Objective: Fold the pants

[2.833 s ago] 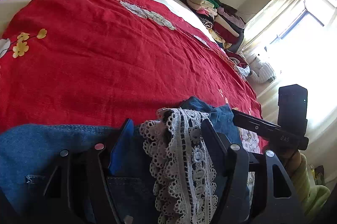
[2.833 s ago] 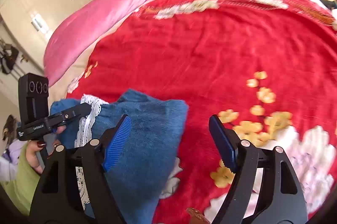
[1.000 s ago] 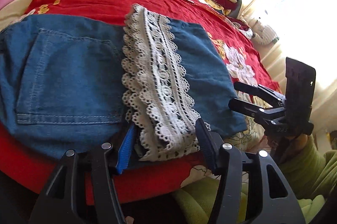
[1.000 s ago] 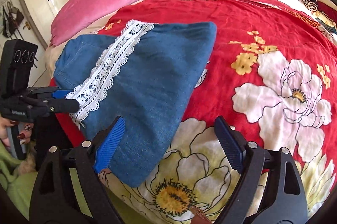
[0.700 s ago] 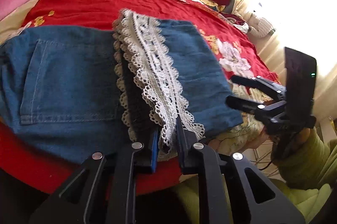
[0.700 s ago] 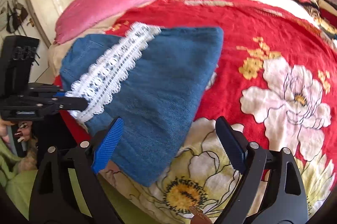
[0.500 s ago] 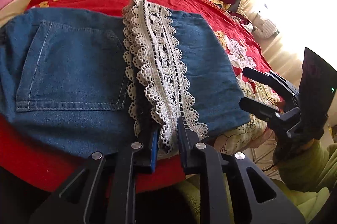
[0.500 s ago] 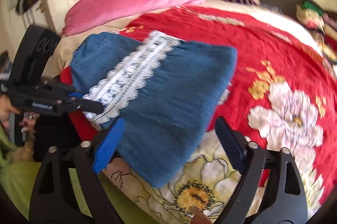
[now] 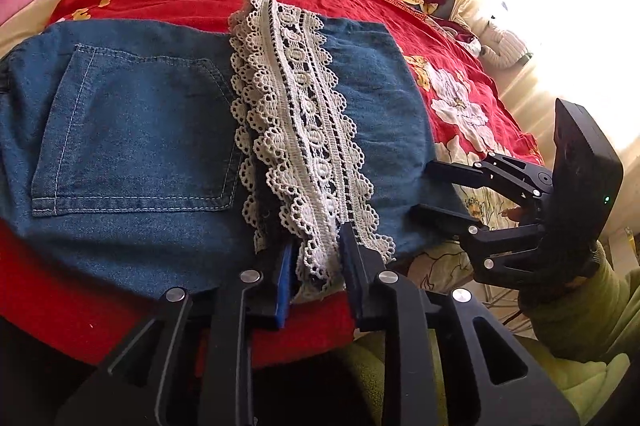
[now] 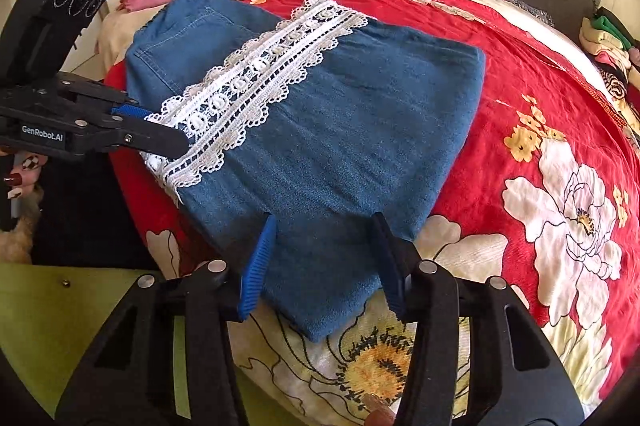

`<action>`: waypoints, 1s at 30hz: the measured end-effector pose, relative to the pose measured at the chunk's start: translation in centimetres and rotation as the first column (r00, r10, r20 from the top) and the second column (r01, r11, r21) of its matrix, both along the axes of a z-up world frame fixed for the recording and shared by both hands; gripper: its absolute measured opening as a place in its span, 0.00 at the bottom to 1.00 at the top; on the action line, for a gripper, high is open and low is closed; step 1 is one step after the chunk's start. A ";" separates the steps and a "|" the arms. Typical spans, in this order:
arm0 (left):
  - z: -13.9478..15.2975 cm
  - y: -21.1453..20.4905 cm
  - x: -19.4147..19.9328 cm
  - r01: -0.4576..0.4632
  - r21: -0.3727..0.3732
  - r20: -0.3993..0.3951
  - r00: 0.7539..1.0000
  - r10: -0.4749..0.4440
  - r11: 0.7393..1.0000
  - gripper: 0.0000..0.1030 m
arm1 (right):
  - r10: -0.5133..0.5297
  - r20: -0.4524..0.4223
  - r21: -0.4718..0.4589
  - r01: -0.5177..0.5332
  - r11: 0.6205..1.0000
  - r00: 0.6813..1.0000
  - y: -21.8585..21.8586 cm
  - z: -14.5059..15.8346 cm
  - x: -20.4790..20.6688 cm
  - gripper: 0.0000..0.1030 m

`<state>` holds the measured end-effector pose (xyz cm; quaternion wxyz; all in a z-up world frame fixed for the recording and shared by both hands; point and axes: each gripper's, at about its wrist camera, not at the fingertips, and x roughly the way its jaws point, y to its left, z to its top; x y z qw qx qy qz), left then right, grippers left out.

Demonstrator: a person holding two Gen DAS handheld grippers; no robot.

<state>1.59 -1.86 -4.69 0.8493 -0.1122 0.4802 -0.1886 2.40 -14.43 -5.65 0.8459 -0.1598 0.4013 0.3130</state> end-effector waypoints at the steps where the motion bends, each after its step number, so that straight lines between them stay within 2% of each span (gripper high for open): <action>1: 0.1 0.0 -0.1 -0.001 0.004 0.003 1.000 0.001 1.000 0.21 | -0.002 -0.001 0.007 0.002 1.000 1.000 -0.1 0.1 0.0 0.40; 6: 0.3 0.0 -0.3 -0.003 0.017 0.016 1.000 0.003 1.000 0.25 | -0.020 0.012 0.060 0.019 0.998 1.000 -0.6 1.2 -0.3 0.41; 14: 0.9 0.3 -0.5 -0.015 0.027 0.035 0.999 0.014 1.000 0.28 | -0.032 0.034 0.106 0.029 0.994 0.999 -1.0 2.5 -0.6 0.56; 17: 1.3 0.2 -0.8 -0.015 0.040 0.050 0.999 0.013 0.999 0.34 | -0.042 0.041 0.110 0.037 0.993 0.998 -1.1 2.9 -0.5 0.62; 23: 2.0 0.6 -1.3 -0.026 0.048 0.072 0.997 0.022 0.999 0.35 | -0.062 0.048 0.131 0.055 0.990 0.997 -1.4 3.6 -0.3 0.72; 25: 2.2 0.8 -1.4 -0.029 0.054 0.079 0.997 0.025 0.998 0.48 | -0.069 0.057 0.133 0.061 0.989 0.996 -1.4 3.9 -0.3 0.74; 29: 2.7 1.2 -1.7 -0.037 0.055 0.094 0.995 0.032 0.998 0.49 | -0.077 0.071 0.133 0.068 0.989 0.994 -1.4 4.4 -0.1 0.78; 30: 2.8 1.2 -1.7 -0.040 0.055 0.096 0.995 0.035 0.998 0.53 | -0.078 0.073 0.135 0.068 0.989 0.994 -1.4 4.5 -0.1 0.79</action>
